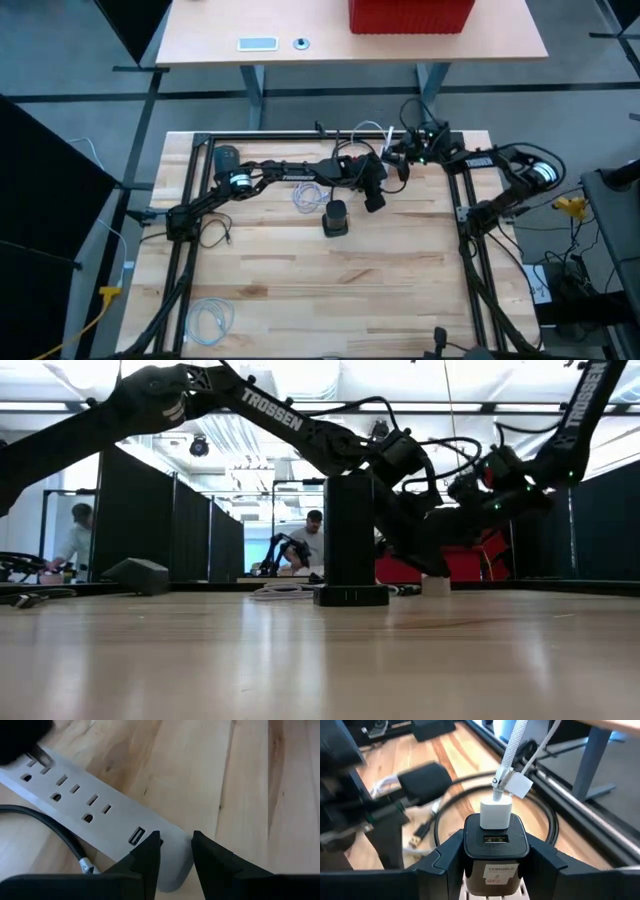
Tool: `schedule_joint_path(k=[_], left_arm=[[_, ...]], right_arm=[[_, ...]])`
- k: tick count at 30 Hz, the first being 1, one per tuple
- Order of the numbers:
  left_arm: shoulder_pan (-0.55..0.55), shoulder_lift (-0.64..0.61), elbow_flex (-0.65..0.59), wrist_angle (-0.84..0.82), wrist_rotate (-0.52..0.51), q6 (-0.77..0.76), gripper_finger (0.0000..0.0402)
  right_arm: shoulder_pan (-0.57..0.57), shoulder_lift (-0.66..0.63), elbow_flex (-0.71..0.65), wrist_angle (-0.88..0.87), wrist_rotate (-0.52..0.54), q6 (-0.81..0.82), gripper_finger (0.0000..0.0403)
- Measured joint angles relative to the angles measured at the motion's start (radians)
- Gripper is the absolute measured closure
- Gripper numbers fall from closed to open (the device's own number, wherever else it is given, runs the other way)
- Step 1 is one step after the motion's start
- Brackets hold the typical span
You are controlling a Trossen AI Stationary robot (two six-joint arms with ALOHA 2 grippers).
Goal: Insert USB
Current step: Insert the black charger adapter into the white outlet extension
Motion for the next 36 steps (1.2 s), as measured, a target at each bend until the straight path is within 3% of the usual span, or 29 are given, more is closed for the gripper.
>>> schedule_joint_path(k=[18, 24, 36], left_arm=[[0.000, -0.008, -0.005, 0.013, 0.003, -0.020, 0.0299], [0.000, -0.008, -0.005, 0.014, 0.003, -0.020, 0.0299], [0.000, -0.008, -0.005, 0.020, 0.005, -0.025, 0.0299]], right_arm=[[0.002, 0.110, -0.048, 0.130, -0.039, -0.107, 0.0259], [0.002, 0.186, -0.048, 0.262, -0.075, -0.061, 0.0259], [-0.008, 0.142, -0.069, 0.216, -0.015, -0.101, 0.0259]])
